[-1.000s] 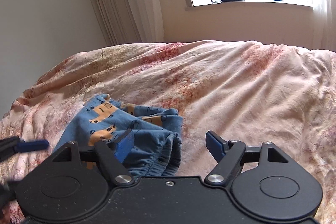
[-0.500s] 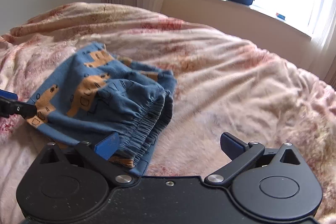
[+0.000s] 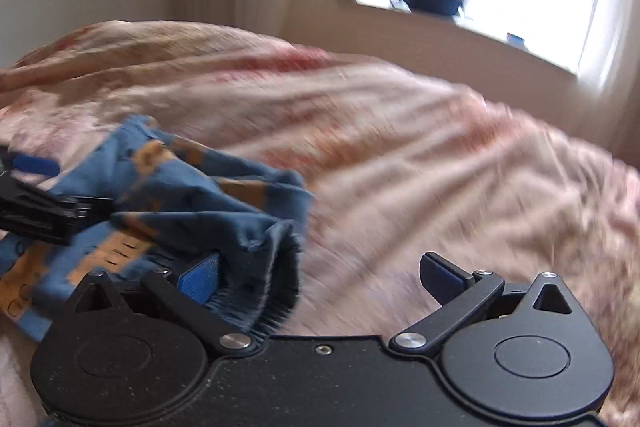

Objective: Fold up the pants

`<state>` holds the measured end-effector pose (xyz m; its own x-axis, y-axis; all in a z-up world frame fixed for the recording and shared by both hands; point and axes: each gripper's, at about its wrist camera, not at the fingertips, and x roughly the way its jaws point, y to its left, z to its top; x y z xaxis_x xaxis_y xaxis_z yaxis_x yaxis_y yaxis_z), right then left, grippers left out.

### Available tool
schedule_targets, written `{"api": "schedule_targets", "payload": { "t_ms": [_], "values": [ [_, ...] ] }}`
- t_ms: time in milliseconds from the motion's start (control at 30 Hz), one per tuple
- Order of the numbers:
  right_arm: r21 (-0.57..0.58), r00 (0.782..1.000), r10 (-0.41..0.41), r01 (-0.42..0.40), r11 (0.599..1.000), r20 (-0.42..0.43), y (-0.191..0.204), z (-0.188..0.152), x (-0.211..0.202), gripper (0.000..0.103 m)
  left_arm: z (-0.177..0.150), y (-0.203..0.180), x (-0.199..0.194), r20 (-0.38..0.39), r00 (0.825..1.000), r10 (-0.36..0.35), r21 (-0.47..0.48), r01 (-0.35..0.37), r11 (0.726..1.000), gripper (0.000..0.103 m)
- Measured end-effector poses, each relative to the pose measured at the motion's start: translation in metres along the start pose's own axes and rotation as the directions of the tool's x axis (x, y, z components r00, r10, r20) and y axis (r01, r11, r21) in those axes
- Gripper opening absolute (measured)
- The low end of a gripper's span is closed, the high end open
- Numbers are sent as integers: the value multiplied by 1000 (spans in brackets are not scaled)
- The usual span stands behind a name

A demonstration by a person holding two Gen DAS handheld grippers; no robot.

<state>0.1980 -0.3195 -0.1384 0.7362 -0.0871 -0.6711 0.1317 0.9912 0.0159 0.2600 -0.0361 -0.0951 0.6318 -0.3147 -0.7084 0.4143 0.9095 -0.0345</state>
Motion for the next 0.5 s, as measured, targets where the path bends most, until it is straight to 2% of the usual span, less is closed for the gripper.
{"api": "schedule_targets", "payload": {
  "t_ms": [67,100,167,200,233,300,367,433,500],
  "values": [
    [51,999,50,-50,997,-3,-12,6,-5,102,7,5,-11,20,999,-37,-27,38,999,103],
    [48,997,70,-71,996,32,-12,8,-9,102,10,8,-18,70,996,-53,-56,56,997,103],
    [32,989,80,-85,996,121,-3,16,-11,102,16,14,-26,187,977,-106,-104,127,986,103],
    [10,985,104,-106,994,140,5,22,-6,102,21,14,-22,196,973,-120,-107,143,984,103],
    [-17,982,131,-129,991,139,14,26,1,102,25,12,-14,165,980,-112,-99,129,987,103],
    [-96,985,142,-132,987,100,32,28,21,102,22,11,7,68,997,-39,-58,43,997,103],
    [-179,997,60,-50,983,52,47,24,40,102,14,17,15,65,997,-42,-47,45,998,103],
    [-146,995,57,-45,988,79,38,21,42,102,15,19,15,60,997,-40,-50,43,998,103],
    [-73,994,14,-6,997,112,23,24,37,102,17,18,12,63,997,-38,-30,40,999,103]
  ]
}}
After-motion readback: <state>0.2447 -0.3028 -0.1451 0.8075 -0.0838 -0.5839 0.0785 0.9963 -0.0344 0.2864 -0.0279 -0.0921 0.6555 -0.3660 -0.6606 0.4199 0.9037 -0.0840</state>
